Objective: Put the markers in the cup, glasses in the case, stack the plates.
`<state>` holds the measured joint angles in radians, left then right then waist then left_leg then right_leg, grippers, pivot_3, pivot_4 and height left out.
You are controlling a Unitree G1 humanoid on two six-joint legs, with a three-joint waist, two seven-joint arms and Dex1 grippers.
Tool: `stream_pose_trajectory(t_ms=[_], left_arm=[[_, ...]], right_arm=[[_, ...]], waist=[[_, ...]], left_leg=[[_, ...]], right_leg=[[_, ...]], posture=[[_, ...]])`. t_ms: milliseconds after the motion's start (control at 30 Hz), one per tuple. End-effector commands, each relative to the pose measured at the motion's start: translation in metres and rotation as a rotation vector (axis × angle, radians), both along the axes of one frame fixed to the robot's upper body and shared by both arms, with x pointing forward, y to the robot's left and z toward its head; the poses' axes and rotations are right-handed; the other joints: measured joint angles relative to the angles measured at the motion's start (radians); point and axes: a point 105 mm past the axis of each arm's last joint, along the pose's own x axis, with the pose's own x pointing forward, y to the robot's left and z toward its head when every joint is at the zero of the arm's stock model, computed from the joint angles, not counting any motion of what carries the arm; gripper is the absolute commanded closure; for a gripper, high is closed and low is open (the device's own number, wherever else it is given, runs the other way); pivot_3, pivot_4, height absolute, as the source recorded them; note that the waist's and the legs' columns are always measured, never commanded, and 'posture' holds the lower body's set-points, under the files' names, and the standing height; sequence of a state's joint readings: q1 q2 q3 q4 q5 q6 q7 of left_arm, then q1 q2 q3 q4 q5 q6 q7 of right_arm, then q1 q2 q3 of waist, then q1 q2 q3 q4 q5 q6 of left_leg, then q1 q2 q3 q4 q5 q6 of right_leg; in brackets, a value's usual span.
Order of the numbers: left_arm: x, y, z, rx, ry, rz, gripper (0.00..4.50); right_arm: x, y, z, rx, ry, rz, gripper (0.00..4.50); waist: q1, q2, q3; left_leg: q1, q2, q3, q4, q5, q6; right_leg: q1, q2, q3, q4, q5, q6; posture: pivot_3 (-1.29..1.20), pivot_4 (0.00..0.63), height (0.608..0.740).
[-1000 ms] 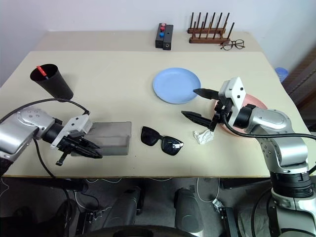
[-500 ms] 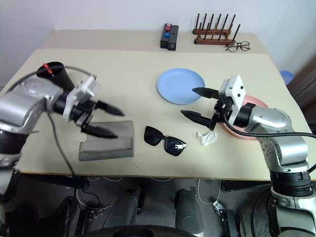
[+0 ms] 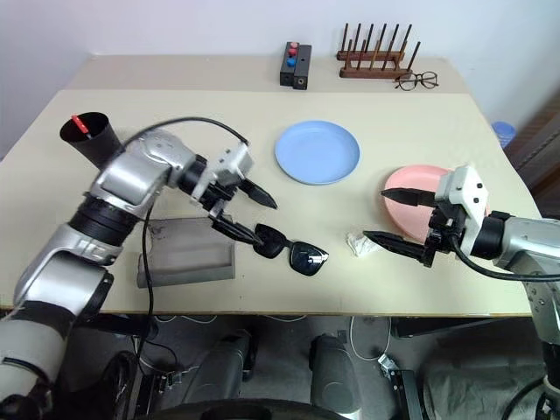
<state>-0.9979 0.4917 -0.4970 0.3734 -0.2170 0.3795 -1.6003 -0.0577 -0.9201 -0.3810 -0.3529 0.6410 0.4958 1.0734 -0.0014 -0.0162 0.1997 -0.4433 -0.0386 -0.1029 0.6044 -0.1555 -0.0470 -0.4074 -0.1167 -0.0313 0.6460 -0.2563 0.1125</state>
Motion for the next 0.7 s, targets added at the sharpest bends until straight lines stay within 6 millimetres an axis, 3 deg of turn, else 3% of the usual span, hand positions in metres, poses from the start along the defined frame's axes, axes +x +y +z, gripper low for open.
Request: stream_pose_trajectory(t_ms=[33,267,500,700], left_arm=[[0.002,-0.013,-0.006,0.043,-0.102,-0.098,0.06],[0.004,-0.03,-0.039,0.123,-0.236,-0.221,0.06],[-0.002,-0.042,-0.046,0.111,-0.206,-0.243,0.06],[-0.004,-0.039,-0.049,0.114,-0.184,-0.24,2.86]], right_arm=[[-0.003,0.004,0.013,0.028,-0.064,-0.018,0.26],[-0.003,0.004,0.013,0.049,-0.08,-0.051,0.26],[-0.004,0.005,0.012,0.057,-0.089,-0.062,0.26],[-0.002,0.005,0.011,0.055,-0.098,-0.07,0.26]], waist=[[0.002,0.0,0.0],[0.014,0.0,0.0],[0.014,0.0,0.0],[0.012,0.0,0.0]], left_leg=[[0.0,0.0,0.0,0.001,0.0,0.001],[-0.002,-0.001,0.0,0.004,-0.002,0.003],[-0.002,-0.001,0.0,0.005,-0.002,0.004],[-0.002,-0.001,0.0,0.006,-0.003,0.004]], right_leg=[[0.0,0.0,0.0,0.0,0.0,0.0],[0.0,-0.001,0.0,-0.001,0.0,0.0],[0.001,-0.001,0.0,-0.001,0.0,0.0],[0.001,-0.001,0.0,0.0,0.0,0.001]], posture=[[0.0,0.15,0.74],[0.0,0.15,0.74],[0.0,0.15,0.74],[0.0,0.15,0.74]])
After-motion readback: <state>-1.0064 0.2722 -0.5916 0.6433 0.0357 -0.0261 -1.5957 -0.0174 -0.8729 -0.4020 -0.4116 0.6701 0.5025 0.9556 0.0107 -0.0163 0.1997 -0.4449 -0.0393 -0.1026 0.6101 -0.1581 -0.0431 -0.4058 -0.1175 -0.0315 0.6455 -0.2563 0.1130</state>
